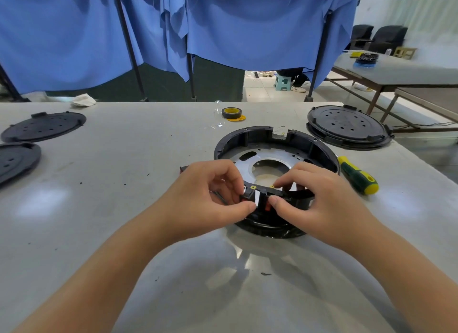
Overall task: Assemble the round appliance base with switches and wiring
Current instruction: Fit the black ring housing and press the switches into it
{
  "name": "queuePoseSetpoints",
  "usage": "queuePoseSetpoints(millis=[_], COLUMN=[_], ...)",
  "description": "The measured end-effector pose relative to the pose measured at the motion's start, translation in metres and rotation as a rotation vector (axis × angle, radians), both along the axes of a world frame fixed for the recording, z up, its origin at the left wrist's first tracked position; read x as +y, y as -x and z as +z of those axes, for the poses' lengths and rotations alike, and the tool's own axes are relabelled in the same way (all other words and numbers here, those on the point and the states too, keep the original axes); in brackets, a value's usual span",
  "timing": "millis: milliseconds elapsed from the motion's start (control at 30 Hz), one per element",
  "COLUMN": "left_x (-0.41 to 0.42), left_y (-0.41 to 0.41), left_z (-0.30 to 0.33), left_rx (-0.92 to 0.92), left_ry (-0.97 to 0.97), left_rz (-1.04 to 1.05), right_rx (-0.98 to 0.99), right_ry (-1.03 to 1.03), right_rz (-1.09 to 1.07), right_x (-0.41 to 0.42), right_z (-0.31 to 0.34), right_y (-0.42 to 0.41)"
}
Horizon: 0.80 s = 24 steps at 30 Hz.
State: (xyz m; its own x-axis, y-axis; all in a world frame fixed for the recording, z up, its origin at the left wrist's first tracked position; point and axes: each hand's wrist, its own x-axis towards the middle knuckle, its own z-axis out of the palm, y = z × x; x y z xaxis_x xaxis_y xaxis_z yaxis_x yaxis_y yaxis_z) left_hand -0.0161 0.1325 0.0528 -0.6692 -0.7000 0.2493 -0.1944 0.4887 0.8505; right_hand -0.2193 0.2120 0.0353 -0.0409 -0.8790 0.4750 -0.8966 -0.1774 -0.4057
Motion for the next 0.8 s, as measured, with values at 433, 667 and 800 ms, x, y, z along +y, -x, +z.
queuePoseSetpoints(millis=[433, 667, 800], left_x=[0.000, 0.001, -0.003], left_y=[0.008, 0.010, 0.011], left_z=[-0.015, -0.021, -0.020], left_rx=[-0.041, -0.031, -0.115], left_ry=[0.130, 0.303, 0.594], left_rz=[0.042, 0.104, 0.186], right_rx=[0.005, 0.038, 0.054], right_ry=[0.002, 0.031, 0.071], right_rz=[0.006, 0.008, 0.020], right_x=[0.001, 0.002, 0.003], right_z=[0.000, 0.000, 0.000], right_y=[0.000, -0.002, -0.007])
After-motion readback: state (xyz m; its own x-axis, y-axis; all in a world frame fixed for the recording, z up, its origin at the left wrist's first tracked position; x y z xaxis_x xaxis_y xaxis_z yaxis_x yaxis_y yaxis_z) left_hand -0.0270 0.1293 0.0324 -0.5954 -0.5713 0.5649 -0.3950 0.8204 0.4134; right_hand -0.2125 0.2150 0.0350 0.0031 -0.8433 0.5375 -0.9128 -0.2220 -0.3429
